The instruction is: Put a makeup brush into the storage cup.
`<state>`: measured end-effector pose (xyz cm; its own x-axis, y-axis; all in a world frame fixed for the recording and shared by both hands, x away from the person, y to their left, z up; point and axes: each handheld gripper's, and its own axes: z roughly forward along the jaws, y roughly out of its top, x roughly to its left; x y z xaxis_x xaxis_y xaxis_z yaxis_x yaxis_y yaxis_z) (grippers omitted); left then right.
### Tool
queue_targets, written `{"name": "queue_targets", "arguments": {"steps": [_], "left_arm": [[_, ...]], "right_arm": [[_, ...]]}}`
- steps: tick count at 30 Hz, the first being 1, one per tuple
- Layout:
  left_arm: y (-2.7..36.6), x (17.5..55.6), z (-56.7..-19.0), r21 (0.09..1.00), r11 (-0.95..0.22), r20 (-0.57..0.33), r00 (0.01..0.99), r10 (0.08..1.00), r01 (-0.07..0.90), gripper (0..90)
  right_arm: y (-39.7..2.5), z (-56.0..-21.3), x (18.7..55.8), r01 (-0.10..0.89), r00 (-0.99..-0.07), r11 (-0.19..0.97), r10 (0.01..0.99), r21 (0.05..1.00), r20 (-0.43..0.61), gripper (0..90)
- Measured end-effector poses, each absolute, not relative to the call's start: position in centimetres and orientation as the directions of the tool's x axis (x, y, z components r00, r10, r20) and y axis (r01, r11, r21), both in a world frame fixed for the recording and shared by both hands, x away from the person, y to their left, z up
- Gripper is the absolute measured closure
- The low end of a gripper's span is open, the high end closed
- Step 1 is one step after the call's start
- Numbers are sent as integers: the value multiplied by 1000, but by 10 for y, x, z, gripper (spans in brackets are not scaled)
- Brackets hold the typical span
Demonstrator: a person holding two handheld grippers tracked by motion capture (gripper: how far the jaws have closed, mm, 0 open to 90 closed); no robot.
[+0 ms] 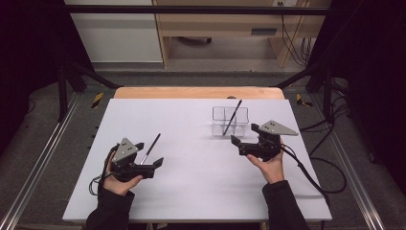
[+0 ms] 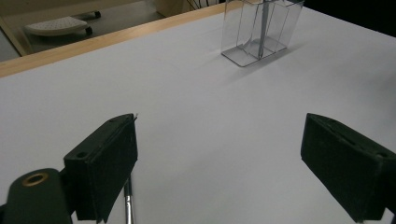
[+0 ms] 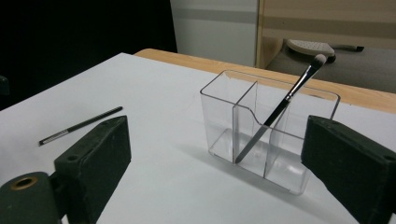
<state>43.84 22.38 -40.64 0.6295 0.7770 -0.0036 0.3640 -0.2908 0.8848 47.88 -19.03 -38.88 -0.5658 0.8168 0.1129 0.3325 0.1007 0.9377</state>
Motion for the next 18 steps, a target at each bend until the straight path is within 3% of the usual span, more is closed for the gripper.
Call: {"name": "queue_targets", "arguments": {"steps": [18], "left_arm": [[227,440,-412,881,-280,-18,619,786,382,99]], "right_arm": [[-208,-403,452,364,-575,109,808,925,131,44]]}}
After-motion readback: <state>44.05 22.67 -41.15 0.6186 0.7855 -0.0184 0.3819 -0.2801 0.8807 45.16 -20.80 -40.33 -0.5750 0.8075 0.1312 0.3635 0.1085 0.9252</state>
